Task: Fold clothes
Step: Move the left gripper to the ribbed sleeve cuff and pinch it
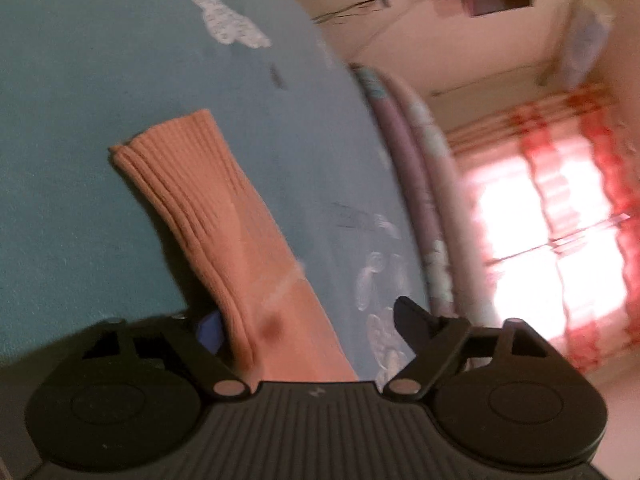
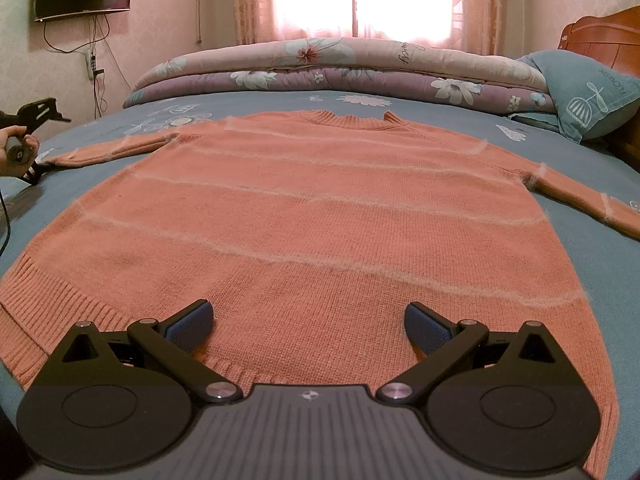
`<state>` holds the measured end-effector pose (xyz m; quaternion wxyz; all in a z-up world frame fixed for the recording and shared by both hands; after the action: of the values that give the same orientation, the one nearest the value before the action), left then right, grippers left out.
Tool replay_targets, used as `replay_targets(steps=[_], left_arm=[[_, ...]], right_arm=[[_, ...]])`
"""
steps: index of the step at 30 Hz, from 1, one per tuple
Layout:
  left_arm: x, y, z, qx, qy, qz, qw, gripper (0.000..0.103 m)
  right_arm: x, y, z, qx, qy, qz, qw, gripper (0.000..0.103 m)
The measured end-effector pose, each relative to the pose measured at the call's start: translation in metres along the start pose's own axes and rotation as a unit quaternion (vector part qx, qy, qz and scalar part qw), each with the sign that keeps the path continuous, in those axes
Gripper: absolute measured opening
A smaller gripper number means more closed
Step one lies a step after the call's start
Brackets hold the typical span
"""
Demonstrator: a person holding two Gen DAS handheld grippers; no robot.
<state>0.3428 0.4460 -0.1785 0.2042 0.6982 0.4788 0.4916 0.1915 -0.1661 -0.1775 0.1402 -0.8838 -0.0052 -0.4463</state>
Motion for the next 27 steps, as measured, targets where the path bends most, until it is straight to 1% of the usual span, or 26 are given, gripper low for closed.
replay_targets(steps=[2,4,5,6,7,8,9,10,12,15,16,18,22,27], left_arm=[[0.005,0.000,0.007,0.023,-0.007,-0.005,0.9997,0.082],[0.009,0.001,0.013,0.050,-0.014,0.000,0.9987,0.060],[0.008,0.000,0.013,0.061,-0.016,0.011,0.9979,0.054],[0.006,-0.001,0.012,0.073,-0.019,0.023,0.9969,0.040],[0.005,-0.003,0.012,0.079,-0.019,0.027,0.9963,0.030],[0.004,-0.005,0.012,0.080,-0.019,0.029,0.9962,0.027],[0.004,-0.007,0.011,0.081,-0.019,0.032,0.9960,0.022],[0.003,-0.010,0.008,0.085,-0.022,0.034,0.9955,0.013],[0.005,-0.010,0.009,0.101,-0.032,0.051,0.9931,0.006],[0.005,0.001,0.009,0.125,-0.047,0.085,0.9874,0.006],[0.007,0.008,0.009,0.135,-0.051,0.104,0.9840,0.006],[0.006,0.026,0.006,0.138,-0.055,0.137,0.9794,0.006],[0.006,0.069,-0.002,0.103,-0.051,0.169,0.9788,0.006],[-0.001,0.133,-0.005,0.060,-0.051,0.215,0.9735,0.006]], right_arm=[[0.000,-0.001,0.000,-0.001,0.000,-0.001,1.000,0.103],[0.000,-0.001,0.000,-0.001,-0.001,-0.002,1.000,0.103],[0.001,-0.001,0.000,-0.002,-0.001,-0.003,1.000,0.103],[0.001,-0.001,0.000,-0.002,-0.001,-0.003,1.000,0.103],[0.001,-0.001,0.000,-0.002,-0.001,-0.003,1.000,0.103],[0.001,-0.001,0.000,-0.002,-0.001,-0.004,1.000,0.103],[0.001,-0.001,0.000,-0.003,-0.001,-0.004,1.000,0.103],[0.001,-0.001,0.000,-0.003,-0.001,-0.004,1.000,0.103],[0.001,-0.001,0.000,-0.003,-0.002,-0.005,1.000,0.103],[0.001,-0.001,0.000,-0.004,-0.002,-0.005,1.000,0.103],[0.001,-0.001,0.000,-0.004,-0.003,-0.005,1.000,0.103],[0.001,-0.002,-0.001,-0.006,-0.003,-0.004,1.000,0.103],[0.001,-0.003,-0.004,-0.002,-0.004,0.002,1.000,0.103],[0.004,-0.008,-0.012,0.032,-0.001,0.013,0.999,0.103]])
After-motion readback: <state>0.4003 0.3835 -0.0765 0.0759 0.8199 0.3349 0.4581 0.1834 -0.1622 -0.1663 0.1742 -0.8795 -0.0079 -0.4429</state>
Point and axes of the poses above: each gripper's, at about its wrist camera, not at the fingertips, and z roughly the way its jaws point, y to its right, x to its top, the point moved 6 cm from there along z, roughly the way its jaws point, and after that the axes turned 15 degrees about z, right-handed, at the moved point
